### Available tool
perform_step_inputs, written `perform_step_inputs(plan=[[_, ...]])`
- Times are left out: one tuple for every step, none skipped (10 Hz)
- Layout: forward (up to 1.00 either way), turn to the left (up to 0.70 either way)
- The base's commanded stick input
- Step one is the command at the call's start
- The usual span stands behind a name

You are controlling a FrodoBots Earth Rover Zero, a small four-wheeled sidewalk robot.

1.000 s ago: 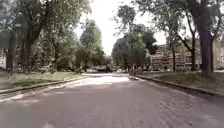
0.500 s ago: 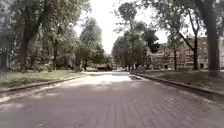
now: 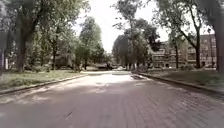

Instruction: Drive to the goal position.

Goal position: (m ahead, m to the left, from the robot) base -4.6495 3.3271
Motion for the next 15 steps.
perform_step_inputs(plan=[[0.85,0.0],[0.85,0.0],[0.85,0.0],[0.74,0.0],[0.59,0.0],[0.43,0.0],[0.28,0.0],[0.12,0.0],[0.0,0.0],[0.0,0.0],[0.0,-0.41],[0.0,-0.83],[0.0,-0.85],[0.0,-0.85],[0.0,-0.85]])
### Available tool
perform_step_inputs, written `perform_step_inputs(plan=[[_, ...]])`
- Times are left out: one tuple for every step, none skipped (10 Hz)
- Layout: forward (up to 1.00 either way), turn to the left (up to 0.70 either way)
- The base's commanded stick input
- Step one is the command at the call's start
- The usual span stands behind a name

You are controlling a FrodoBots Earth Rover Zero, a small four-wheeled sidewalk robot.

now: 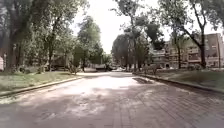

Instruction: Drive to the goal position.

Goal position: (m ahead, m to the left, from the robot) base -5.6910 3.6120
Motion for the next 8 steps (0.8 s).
perform_step_inputs(plan=[[0.0,-0.85],[0.0,-0.85],[0.0,-0.85],[0.0,-0.85],[0.0,-0.85],[0.0,-0.85],[0.0,-0.85],[0.0,-0.85]])
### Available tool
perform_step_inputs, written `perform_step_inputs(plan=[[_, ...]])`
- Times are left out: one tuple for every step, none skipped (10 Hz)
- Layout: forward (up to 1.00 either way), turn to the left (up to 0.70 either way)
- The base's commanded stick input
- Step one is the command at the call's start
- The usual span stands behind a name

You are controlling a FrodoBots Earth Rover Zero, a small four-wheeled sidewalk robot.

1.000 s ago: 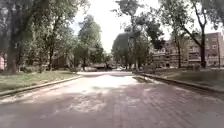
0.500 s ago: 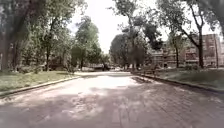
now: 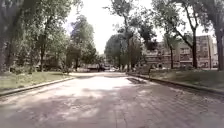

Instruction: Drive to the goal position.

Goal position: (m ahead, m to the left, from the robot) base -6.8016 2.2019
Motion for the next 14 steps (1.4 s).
perform_step_inputs(plan=[[0.0,-0.85],[0.0,-0.85],[0.0,-0.85],[0.0,-0.85],[0.0,-0.85],[0.0,-0.85],[0.0,-0.85],[0.0,-0.85],[0.0,-0.85],[0.0,-0.85],[0.0,-0.85],[0.0,-0.85],[0.0,-0.85],[0.0,-0.85]])
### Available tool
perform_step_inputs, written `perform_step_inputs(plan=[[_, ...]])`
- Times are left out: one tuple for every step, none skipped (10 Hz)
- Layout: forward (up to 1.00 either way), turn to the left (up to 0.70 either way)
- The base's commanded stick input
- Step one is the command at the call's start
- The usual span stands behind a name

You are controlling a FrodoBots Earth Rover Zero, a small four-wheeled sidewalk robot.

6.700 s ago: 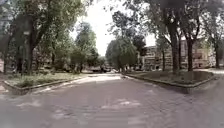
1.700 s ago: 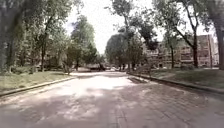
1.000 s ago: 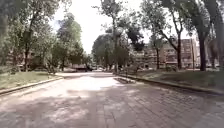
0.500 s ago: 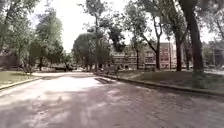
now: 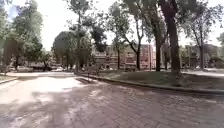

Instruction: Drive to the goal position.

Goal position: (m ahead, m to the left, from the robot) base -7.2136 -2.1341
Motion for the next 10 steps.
perform_step_inputs(plan=[[0.0,-0.85],[0.0,-0.85],[0.0,-0.85],[0.0,-0.85],[0.0,-0.85],[0.0,-0.85],[0.0,-0.85],[0.0,-0.85],[0.0,-0.85],[0.0,-0.85]])
